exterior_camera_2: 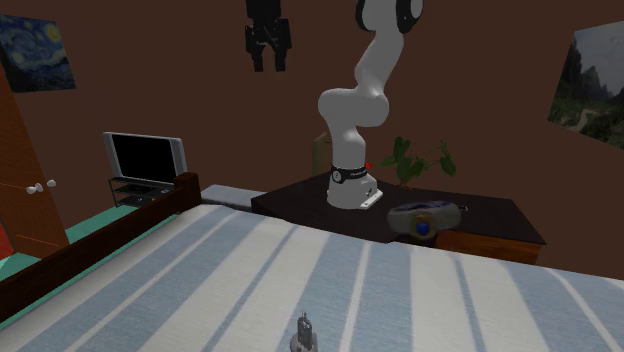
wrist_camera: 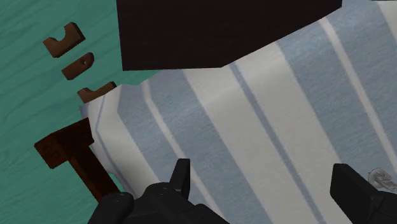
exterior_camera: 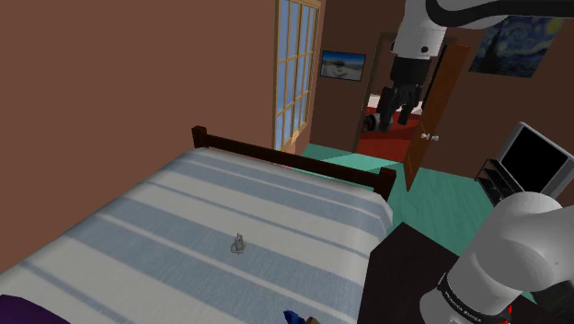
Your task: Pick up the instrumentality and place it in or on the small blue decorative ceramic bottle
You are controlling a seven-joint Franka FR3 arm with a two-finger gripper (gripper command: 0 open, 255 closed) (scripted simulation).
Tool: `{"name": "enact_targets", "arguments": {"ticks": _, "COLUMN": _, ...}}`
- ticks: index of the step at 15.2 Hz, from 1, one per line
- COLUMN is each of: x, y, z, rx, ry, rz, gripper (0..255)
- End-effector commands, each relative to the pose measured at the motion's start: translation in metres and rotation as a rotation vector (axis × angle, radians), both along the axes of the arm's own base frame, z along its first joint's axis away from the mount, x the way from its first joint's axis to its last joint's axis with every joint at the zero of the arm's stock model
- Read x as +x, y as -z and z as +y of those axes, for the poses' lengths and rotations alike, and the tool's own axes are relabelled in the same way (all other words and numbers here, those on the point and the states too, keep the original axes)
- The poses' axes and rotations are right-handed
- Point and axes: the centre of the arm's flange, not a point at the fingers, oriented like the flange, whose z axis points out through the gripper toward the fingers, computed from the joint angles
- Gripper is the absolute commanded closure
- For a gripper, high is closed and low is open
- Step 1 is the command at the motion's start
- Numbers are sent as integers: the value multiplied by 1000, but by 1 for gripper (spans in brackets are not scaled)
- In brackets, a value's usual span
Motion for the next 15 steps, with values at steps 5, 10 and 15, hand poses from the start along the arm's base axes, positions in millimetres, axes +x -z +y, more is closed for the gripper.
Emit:
{"name": "enact_targets", "arguments": {"ticks": 5, "x": 22, "y": 33, "z": 35, "rx": -3, "ry": -9, "rz": -2, "gripper": 0}}
{"name": "enact_targets", "arguments": {"ticks": 10, "x": 49, "y": 75, "z": 79, "rx": -6, "ry": -20, "rz": -6, "gripper": 0}}
{"name": "enact_targets", "arguments": {"ticks": 15, "x": 75, "y": 117, "z": 123, "rx": -9, "ry": -31, "rz": -9, "gripper": 0}}
